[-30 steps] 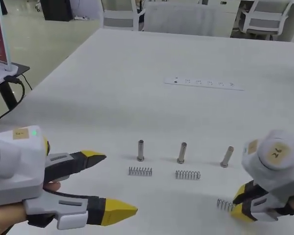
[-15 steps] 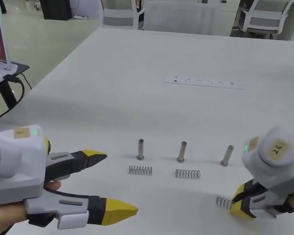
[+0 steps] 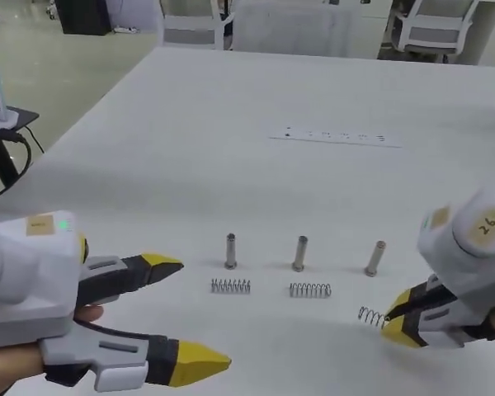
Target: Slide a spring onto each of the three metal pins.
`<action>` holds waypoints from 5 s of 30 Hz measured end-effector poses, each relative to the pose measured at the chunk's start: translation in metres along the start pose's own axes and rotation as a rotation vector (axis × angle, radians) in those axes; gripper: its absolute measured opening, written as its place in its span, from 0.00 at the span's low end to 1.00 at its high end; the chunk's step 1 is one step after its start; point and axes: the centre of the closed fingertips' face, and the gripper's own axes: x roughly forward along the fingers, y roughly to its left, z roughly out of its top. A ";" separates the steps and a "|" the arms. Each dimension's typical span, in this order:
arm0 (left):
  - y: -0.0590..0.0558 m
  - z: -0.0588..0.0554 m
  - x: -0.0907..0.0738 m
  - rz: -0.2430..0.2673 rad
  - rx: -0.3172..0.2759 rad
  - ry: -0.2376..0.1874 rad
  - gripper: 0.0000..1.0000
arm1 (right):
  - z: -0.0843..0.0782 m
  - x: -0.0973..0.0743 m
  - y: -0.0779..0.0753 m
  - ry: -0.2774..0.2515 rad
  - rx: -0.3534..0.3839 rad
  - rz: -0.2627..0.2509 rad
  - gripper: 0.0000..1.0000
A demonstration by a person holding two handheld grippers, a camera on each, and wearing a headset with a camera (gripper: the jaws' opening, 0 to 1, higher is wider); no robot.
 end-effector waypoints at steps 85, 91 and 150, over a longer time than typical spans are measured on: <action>-0.050 0.066 0.086 -0.343 0.373 -0.021 0.04 | 0.093 -0.046 0.040 -0.025 -0.308 0.029 0.08; -0.050 0.067 0.086 -0.345 0.377 -0.030 0.03 | 0.094 -0.047 0.039 -0.029 -0.312 0.025 0.08; -0.058 0.072 0.081 -0.365 0.391 -0.079 0.04 | 0.082 -0.048 0.042 -0.026 -0.278 0.055 0.10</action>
